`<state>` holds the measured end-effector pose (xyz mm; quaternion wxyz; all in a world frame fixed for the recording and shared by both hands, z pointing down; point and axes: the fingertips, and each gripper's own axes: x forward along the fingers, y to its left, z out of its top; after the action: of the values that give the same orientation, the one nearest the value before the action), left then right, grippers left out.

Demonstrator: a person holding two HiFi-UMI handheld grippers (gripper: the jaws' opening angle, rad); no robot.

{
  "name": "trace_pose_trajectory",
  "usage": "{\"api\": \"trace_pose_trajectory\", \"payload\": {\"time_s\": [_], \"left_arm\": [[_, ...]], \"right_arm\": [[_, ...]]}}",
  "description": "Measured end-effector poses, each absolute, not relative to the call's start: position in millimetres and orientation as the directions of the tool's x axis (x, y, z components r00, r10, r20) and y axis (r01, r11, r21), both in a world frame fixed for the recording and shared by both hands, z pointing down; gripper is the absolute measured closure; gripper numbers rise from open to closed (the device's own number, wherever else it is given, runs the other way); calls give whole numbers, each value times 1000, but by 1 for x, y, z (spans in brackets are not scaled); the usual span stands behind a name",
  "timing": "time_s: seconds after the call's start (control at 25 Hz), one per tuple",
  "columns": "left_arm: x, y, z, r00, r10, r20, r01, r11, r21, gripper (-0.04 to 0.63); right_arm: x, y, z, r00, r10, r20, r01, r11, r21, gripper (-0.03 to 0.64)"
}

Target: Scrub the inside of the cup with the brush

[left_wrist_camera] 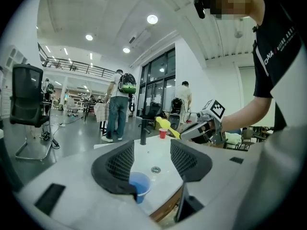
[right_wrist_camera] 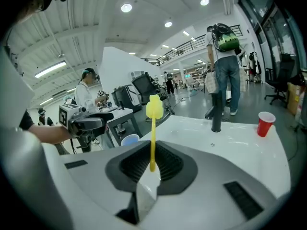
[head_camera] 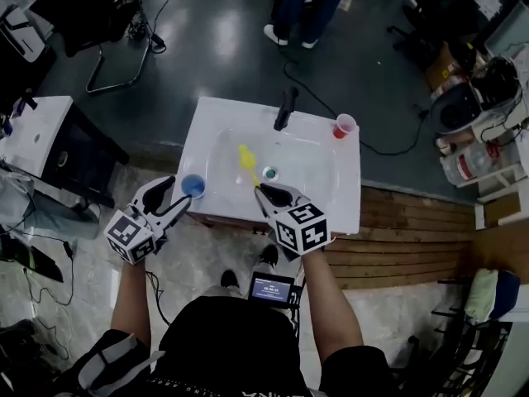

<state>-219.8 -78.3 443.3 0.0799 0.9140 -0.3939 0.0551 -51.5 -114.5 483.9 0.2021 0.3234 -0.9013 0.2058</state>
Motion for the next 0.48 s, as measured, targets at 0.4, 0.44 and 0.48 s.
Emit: {"api": "trace_pose_trajectory", "payload": {"time_s": [0.4,0.44,0.48], "left_arm": [[-163,-32,432,802,-579,143,-597,-782,178,591],[-156,-27,435,811,-566,150,-586,-789,187,591],[-149,-23,438,817,-555,156,-576,-793,197,591]], "right_arm": [[10,-63,464,-620,-628,471,-776,580,-247,575],[16,-56,465,-613,-634,472,-783,569,-251,575],[22,-50,466,-607,-638,474,-789,559,-256,575]]}}
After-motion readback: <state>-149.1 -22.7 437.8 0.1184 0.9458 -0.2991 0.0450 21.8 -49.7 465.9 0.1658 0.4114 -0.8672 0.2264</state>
